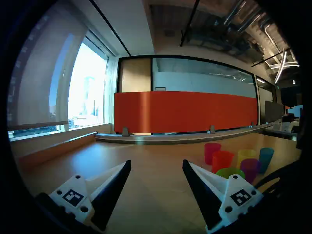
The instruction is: Pour water
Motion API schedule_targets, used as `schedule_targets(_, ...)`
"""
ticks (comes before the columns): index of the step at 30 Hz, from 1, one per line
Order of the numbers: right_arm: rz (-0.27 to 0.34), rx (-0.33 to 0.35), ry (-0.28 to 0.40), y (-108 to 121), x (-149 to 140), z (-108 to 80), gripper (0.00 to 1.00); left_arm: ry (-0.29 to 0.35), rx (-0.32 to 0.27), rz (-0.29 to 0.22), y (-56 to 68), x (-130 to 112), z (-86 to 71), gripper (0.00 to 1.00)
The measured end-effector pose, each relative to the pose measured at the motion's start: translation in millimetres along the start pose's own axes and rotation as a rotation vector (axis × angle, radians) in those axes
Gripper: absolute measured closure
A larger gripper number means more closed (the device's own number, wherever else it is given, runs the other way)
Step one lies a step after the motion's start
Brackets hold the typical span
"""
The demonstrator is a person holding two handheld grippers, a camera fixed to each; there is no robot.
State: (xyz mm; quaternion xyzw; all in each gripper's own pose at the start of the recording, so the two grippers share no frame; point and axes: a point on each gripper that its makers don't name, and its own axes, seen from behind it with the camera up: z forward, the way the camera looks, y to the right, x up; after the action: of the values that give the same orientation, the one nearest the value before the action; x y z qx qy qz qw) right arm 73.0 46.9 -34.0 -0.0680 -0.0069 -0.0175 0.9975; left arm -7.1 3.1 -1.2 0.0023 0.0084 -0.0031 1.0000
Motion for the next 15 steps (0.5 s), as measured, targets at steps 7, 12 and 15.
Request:
schedule_targets(7,0.009,0.002,0.01,2,5,-0.5,0.0,-0.004,-0.001,0.001,0.6,-1,0.9,0.02)
schedule_targets(12,0.01,0.009,0.032,4,13,-1.4,0.0,-0.004,-0.001,0.001,0.4,-2,0.9,0.02)
schedule_targets(15,0.01,0.012,0.044,6,14,-2.5,0.0,-0.004,-0.001,0.001,0.3,-2,0.7,0.02)
